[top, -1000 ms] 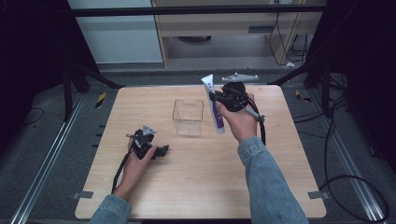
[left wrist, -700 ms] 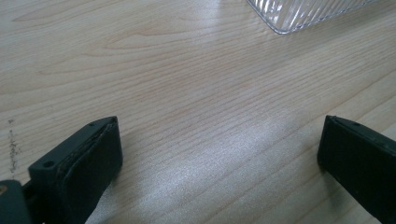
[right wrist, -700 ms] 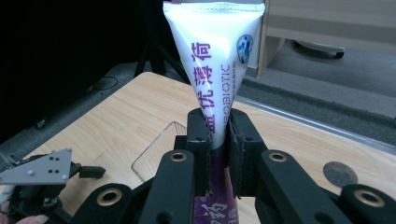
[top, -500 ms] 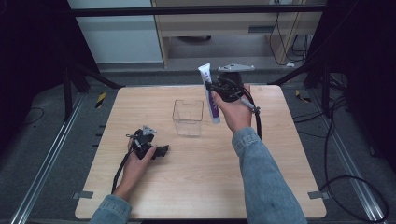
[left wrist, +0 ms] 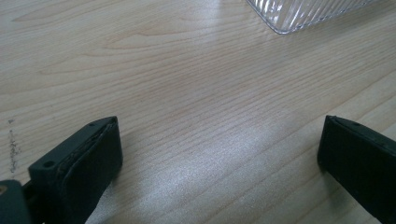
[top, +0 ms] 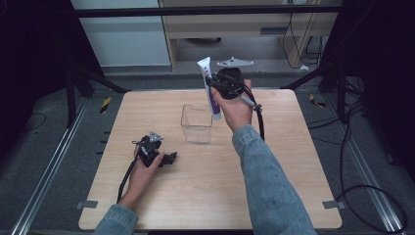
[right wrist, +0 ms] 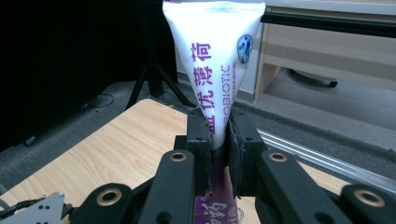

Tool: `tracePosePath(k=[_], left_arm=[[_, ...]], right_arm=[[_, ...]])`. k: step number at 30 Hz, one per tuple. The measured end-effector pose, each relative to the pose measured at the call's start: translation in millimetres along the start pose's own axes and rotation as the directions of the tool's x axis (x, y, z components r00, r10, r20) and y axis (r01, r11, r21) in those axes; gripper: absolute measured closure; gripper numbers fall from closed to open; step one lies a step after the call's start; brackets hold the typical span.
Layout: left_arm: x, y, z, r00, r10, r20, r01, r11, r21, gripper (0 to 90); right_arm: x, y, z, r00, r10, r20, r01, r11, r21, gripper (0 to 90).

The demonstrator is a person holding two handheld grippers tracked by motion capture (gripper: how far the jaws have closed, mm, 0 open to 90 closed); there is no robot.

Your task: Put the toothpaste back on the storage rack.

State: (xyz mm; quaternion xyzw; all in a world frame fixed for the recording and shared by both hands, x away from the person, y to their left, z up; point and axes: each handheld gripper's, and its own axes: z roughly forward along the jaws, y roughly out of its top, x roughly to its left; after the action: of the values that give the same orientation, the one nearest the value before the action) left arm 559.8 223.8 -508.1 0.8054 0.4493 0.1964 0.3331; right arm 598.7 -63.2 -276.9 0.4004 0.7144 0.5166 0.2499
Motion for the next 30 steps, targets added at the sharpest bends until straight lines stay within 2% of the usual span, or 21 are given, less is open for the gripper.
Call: tracePosePath(k=[16,20,30], left_arm=[[-0.1,0.0,0.1,1.0000,-0.001,0.000,0.001,1.0000,-0.001,0.0],[-0.1,0.0,0.1,1.0000,-0.002,0.000,0.002,1.0000,-0.001,0.0],[0.0,0.0,0.0,1.0000,-0.001,0.000,0.001,1.0000,0.000,0.0]], right_arm=[[10.1,9.3,31.3,0.9999,0.015,-0.006,-0.015,0.999,-0.041,80.3],[11.6,7.3,37.9,0.9996,0.026,-0.006,-0.026,0.999,-0.043,80.3],[20.9,0.7,57.2,0.9999,0.007,-0.011,-0.008,1.000,-0.030,80.2]])
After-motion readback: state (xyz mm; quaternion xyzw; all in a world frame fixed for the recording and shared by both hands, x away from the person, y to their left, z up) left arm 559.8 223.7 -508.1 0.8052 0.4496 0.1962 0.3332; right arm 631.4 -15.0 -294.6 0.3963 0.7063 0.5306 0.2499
